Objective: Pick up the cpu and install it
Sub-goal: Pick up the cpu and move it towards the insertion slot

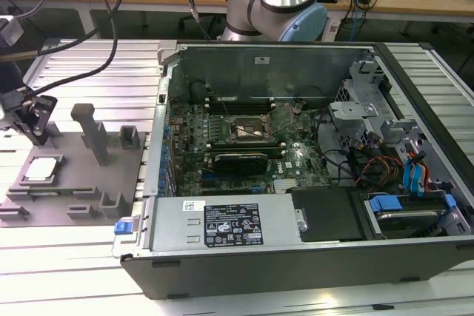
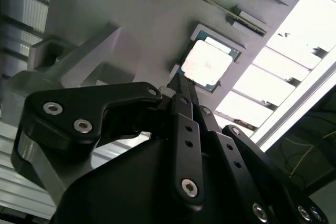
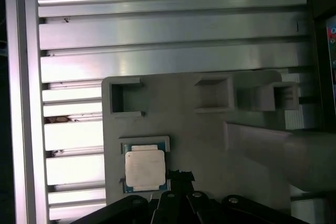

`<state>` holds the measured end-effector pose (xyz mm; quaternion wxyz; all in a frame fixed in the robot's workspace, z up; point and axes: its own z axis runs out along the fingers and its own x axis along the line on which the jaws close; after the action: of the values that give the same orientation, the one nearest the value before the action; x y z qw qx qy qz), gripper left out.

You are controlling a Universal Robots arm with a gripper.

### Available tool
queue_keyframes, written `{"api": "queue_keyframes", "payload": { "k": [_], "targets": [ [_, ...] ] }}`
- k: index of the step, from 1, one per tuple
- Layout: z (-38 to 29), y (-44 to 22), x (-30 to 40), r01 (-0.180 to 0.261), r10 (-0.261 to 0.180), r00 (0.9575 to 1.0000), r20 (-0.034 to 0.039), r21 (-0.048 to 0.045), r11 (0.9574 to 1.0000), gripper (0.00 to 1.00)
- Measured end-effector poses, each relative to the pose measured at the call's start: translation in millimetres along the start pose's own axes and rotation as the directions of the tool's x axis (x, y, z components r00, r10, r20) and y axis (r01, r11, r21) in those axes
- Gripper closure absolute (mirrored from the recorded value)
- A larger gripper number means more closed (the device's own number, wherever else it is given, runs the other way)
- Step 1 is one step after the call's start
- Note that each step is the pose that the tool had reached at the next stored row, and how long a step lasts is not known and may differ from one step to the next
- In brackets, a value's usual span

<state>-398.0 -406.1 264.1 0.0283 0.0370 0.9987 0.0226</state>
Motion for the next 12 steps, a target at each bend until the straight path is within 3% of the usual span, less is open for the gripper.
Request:
{"api": "queue_keyframes", "payload": {
  "k": [4,12],
  "targets": [
    [7.5,-0.4,0.7,0.0,0.0,1.0,-0.0005,0.0,1.0,0.89],
    [22.8,-2.1,14.7,0.0,0.0,1.0,-0.0006,0.0036,1.0,0.89]
  ]
}}
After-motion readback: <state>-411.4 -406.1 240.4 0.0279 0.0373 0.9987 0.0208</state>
